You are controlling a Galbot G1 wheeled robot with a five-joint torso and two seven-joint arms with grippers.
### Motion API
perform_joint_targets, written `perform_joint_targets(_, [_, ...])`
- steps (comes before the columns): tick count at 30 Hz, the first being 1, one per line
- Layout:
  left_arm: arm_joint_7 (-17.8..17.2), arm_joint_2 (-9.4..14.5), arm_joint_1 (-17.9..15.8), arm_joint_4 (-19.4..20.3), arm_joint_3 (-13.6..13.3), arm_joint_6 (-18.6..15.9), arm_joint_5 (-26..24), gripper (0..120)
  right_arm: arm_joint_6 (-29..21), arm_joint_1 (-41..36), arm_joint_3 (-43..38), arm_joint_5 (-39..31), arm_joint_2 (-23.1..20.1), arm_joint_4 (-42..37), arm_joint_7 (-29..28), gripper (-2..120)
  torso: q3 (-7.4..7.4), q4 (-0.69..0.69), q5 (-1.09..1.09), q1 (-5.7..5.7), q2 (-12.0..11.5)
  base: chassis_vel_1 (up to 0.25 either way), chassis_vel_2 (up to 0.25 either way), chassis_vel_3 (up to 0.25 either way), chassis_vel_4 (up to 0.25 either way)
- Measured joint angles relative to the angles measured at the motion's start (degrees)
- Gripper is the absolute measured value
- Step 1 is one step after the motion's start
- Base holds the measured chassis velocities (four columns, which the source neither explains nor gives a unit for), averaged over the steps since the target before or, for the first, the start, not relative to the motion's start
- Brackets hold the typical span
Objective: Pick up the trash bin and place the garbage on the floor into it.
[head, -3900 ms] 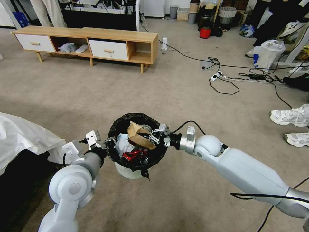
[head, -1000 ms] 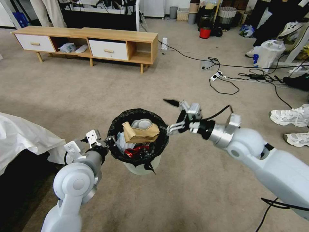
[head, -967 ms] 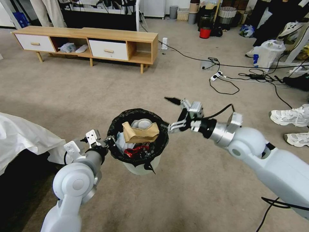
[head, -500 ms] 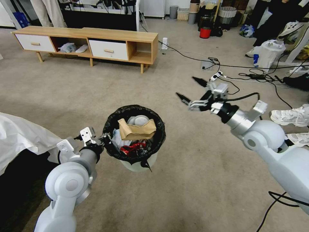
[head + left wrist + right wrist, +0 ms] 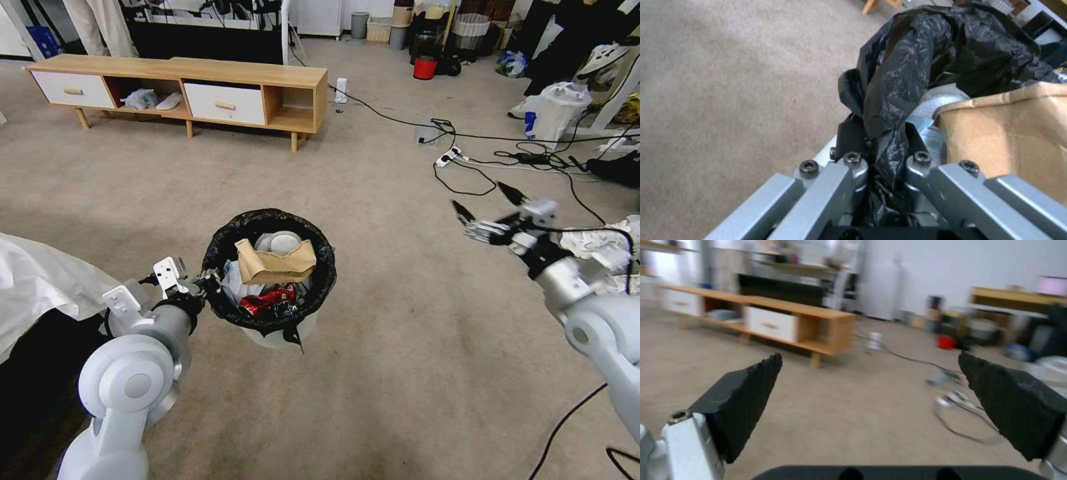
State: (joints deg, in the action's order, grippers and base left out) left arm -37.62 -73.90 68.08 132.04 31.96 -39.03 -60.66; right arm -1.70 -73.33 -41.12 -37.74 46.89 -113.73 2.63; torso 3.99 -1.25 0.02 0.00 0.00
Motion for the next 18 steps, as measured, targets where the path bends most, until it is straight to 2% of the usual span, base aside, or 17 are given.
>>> perform_joint_targets(2, [0.1, 0.2, -0.1, 0.4, 0.0, -0.1, 0.2, 4, -0.6, -2.6, -2.1, 1.7, 2.9, -1.1, -2.4, 100, 0.00, 0.01, -0.02, 0.00, 0.0, 0.000, 0.000, 0.000, 0.000])
perform_joint_targets(4, [0.2, 0.2, -0.1, 0.5, 0.1, -0.1, 0.4, 4, -0.6, -3.3, -2.8, 2.3, 3.9, -1.3, -2.7, 100, 0.00, 0.01, -0.01, 0.00, 0.0, 0.000, 0.000, 0.000, 0.000])
perform_joint_targets(5, [0.5, 0.2, 0.1, 0.6, 0.2, -0.1, 0.6, 4, -0.4, -4.8, -4.4, 3.6, 6.3, -1.8, -2.8, 100, 0.00, 0.01, -0.03, 0.00, 0.0, 0.000, 0.000, 0.000, 0.000])
perform_joint_targets(18, [1.7, 0.5, 0.4, 0.8, -0.1, -0.1, 1.8, 4, 3.5, -10.0, -8.2, 8.7, 15.5, -2.7, 0.6, 100, 0.00, 0.01, -0.03, 0.00, 0.0, 0.000, 0.000, 0.000, 0.000])
